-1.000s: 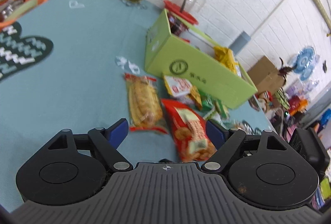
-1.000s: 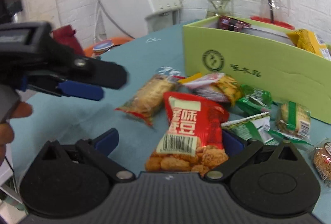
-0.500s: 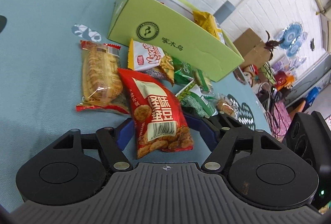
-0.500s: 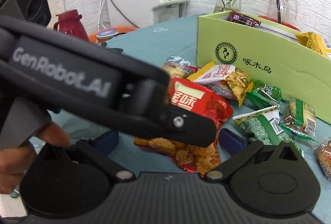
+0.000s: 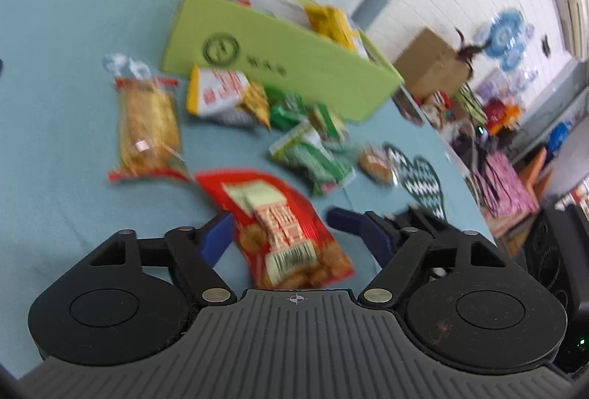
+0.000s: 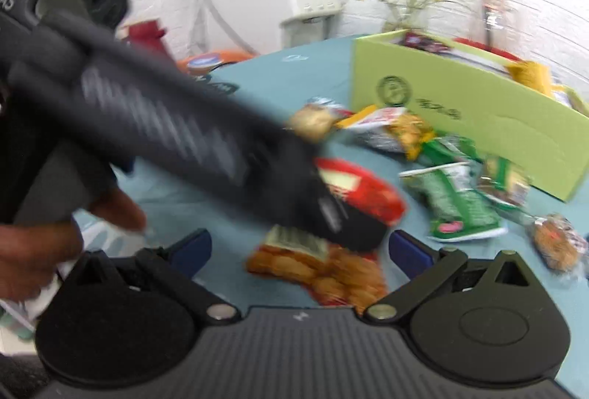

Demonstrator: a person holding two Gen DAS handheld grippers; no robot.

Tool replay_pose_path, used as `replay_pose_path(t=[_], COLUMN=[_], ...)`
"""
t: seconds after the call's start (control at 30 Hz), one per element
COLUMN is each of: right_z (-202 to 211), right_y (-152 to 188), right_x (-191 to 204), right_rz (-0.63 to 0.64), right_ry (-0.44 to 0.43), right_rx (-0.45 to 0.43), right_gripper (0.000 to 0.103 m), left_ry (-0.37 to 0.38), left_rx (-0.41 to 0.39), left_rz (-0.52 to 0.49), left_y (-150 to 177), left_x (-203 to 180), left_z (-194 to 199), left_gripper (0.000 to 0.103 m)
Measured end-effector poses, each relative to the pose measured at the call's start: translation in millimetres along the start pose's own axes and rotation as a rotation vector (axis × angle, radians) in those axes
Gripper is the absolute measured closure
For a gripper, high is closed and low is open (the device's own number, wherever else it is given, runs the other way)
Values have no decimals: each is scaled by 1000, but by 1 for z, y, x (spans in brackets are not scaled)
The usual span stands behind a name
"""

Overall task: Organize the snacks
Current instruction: 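Move both grippers to the red snack bag and close on it, then carry the red bag into the green box and open both grippers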

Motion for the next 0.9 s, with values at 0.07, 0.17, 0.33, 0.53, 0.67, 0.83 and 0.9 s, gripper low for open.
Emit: replay_pose_path(t=[0.07, 0.17, 0.33, 0.53, 0.67, 0.83, 0.9], right_z=[0, 0, -4, -6, 8, 2, -9], right_y=[-2, -2, 1, -3, -15, -58, -83], right_x=[-5, -8, -5, -8, -12, -28, -37], right_rz=[-27, -43, -38, -62, -64, -15, 18], right_ry=[29, 21, -17, 3, 31, 76, 104], right_rx=[-2, -2, 18, 11, -48, -139, -173], right_gripper=[1, 1, 2, 34, 34, 32, 31], left_ry=[-15, -12, -16, -12, -2, 17, 8], left_rx=[-7, 17, 64, 47, 3, -64, -85], left_rz=[5, 9, 3, -12, -59, -96, -122], left_y=[-5, -1, 8, 0, -22, -83, -117], left_x=[3, 5, 7, 0, -16, -25, -27], left_z=[0, -4, -19, -17, -12, -14, -22], left_gripper=[39, 39, 60, 75, 74, 74, 74])
Point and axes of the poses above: each gripper's, at about its wrist camera, not at the fingertips, and z roughly against the way its jaws point, x to its left, y to its underside, the point moved 1 cm from there along -z, roughly the way its jaws point, and after that the axes turned 14 degrees about y, right-handed, at the moved point
